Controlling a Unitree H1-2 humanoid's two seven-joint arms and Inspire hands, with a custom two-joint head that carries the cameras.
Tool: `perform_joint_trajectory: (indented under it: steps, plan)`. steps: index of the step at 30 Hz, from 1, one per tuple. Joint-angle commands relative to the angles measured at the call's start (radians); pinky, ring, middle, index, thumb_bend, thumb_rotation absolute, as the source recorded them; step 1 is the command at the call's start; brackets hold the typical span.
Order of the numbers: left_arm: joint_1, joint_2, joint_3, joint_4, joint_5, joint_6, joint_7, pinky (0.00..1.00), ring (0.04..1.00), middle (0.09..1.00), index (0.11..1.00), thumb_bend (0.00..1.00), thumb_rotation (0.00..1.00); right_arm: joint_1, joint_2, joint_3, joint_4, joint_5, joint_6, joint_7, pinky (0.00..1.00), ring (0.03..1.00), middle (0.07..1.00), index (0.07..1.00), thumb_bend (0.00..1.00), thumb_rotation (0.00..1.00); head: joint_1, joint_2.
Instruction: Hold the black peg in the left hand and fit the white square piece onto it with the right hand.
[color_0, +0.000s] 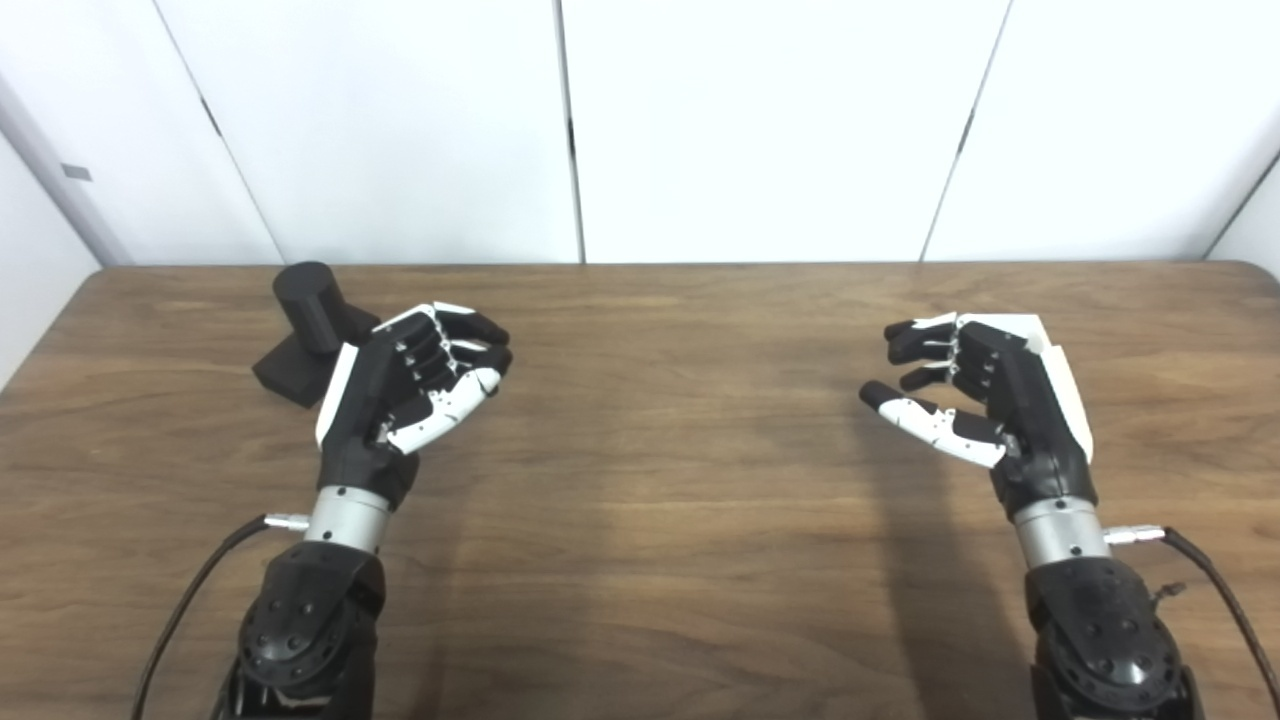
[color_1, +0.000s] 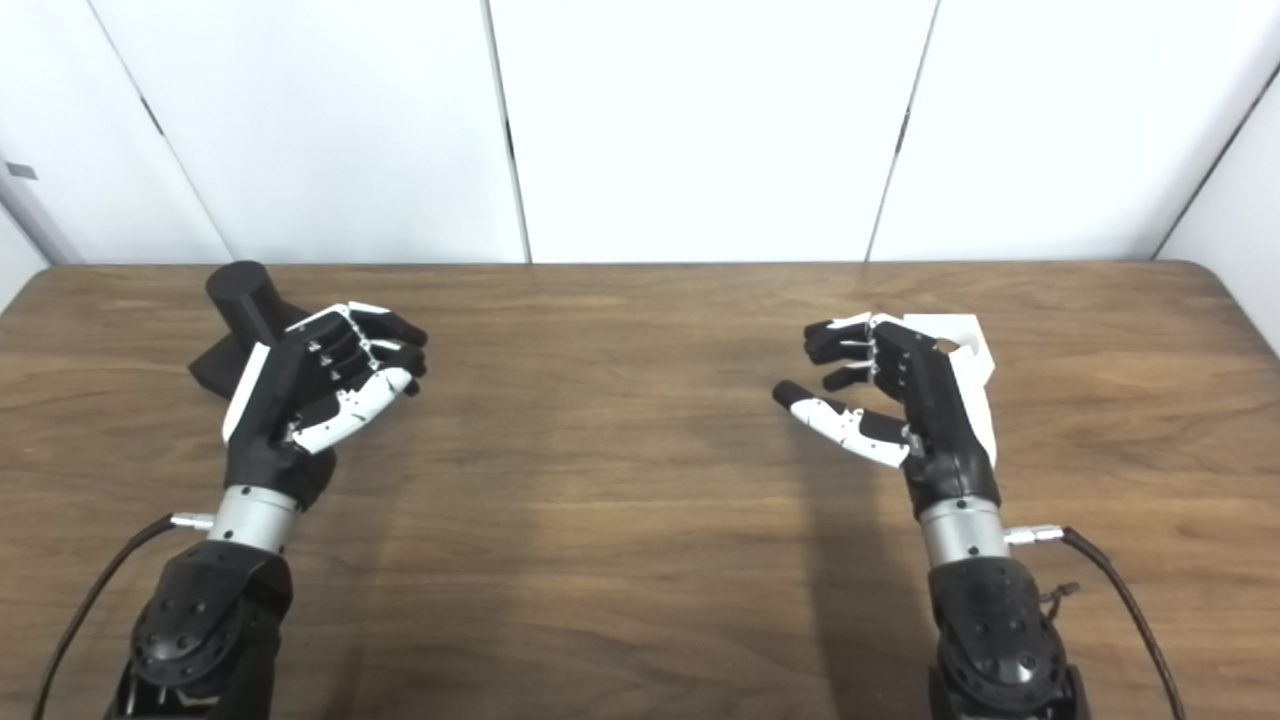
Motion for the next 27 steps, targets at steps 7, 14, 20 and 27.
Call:
perform_joint_trajectory:
  steps: [7,14,20,27]
  plan:
    - [0.001,-0.02,-0.046,-0.019,0.077,-0.046,0.024,0.4,0.503,0.566,0.493,0.5,0.06,-0.004,-0.019,-0.021,-0.019,0.025,-0.089,-0.005,0.47,0.575,0.64,0.493,0.5,0.12,0.12,-0.054]
    - [0.005,-0.04,-0.065,-0.019,0.109,-0.043,0.031,0.4,0.496,0.566,0.492,0.5,0.06,-0.002,-0.027,-0.03,-0.043,0.023,-0.059,0.0,0.49,0.577,0.649,0.492,0.5,0.11,0.162,-0.073]
    - [-0.001,-0.044,-0.067,-0.004,0.108,-0.068,0.027,0.39,0.489,0.556,0.492,0.5,0.06,-0.004,-0.021,-0.035,-0.067,0.026,-0.023,-0.002,0.5,0.588,0.647,0.491,0.5,0.11,0.169,-0.079]
    - [0.0,-0.039,-0.069,-0.005,0.119,-0.075,0.026,0.4,0.49,0.555,0.492,0.5,0.06,-0.007,-0.019,-0.036,-0.082,0.045,0.004,0.002,0.5,0.587,0.649,0.491,0.5,0.11,0.174,-0.081]
